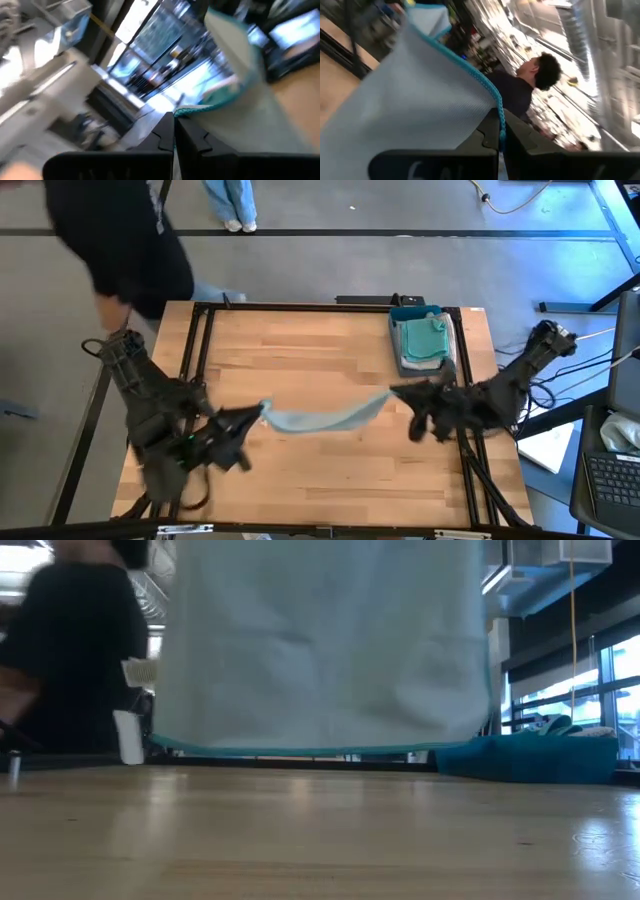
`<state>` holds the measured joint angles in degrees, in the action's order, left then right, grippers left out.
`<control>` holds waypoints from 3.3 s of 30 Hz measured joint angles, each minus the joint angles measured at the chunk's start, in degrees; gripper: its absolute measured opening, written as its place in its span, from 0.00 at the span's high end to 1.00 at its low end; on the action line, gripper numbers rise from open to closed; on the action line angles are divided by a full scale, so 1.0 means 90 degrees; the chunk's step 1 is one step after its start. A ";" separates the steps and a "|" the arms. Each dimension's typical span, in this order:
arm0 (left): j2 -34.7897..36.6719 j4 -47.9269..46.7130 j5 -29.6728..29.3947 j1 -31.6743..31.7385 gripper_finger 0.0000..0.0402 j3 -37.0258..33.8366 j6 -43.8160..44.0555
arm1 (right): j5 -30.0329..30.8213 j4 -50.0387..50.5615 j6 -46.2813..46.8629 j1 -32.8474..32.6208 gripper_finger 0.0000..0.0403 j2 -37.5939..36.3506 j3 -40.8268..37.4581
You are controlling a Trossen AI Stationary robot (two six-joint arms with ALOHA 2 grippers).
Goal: Fold microfiber towels
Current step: Fold the light blue microfiber cloth
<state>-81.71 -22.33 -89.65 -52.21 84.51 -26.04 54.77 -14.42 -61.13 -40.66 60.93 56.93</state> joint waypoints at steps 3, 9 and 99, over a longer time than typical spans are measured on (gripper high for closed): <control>0.0000 0.0632 0.0078 -0.0530 1.00 0.0000 -0.0002 | 0.0345 -0.0003 0.0076 -0.0652 0.97 0.0015 0.0000; -0.0137 0.0882 0.0298 -0.0877 1.00 0.0000 0.0524 | 0.0856 -0.0478 0.0151 -0.1302 0.97 0.0363 0.0048; -0.0821 0.3808 0.6830 0.2488 0.72 -0.1213 0.3387 | -0.8130 0.5004 0.7134 0.1253 0.99 0.1494 0.2484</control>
<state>-89.10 11.95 -28.19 -29.82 73.59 4.44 -18.41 30.62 3.08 -29.39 74.37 79.29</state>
